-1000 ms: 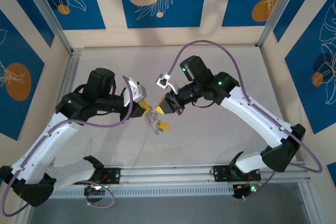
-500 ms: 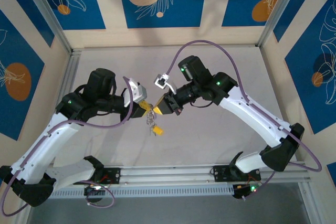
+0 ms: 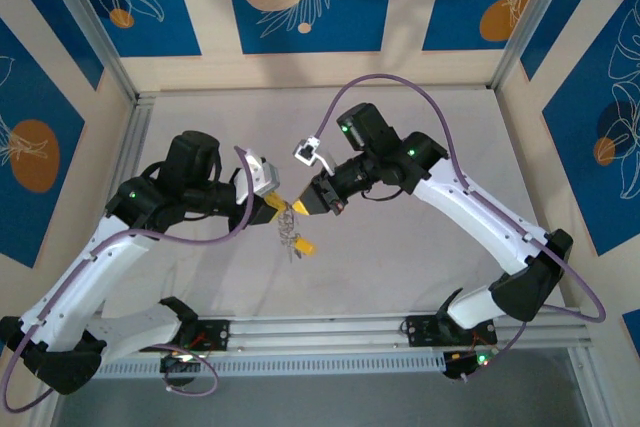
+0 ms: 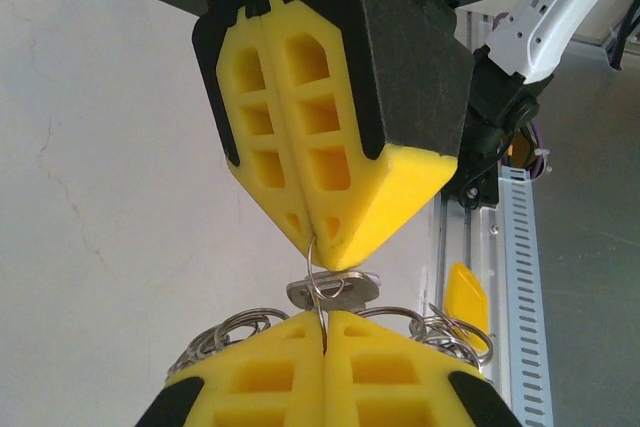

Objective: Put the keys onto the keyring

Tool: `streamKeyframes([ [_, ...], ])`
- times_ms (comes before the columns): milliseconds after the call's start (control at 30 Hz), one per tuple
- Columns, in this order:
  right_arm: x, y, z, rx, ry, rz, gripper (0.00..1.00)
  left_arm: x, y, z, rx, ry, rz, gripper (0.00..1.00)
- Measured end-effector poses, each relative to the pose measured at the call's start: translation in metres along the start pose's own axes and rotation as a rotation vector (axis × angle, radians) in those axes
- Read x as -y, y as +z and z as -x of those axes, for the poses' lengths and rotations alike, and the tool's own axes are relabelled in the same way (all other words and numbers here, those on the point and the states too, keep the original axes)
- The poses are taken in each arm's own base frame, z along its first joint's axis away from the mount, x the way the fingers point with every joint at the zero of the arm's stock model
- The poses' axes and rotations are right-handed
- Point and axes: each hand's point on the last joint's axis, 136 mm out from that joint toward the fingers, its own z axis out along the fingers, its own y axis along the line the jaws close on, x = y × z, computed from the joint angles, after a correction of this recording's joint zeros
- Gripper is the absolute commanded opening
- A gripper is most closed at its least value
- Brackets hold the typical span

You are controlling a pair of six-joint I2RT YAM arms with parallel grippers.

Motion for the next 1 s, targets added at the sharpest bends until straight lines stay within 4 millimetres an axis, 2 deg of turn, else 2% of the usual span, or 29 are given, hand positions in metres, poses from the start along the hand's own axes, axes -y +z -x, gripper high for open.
streamKeyframes([
  [1000,0.010,0.006,-0.001,-0.068,0.158,0.011,0.00,0.001,0.001,-0.006,-0.013,-0.010,-0.002,0.00],
])
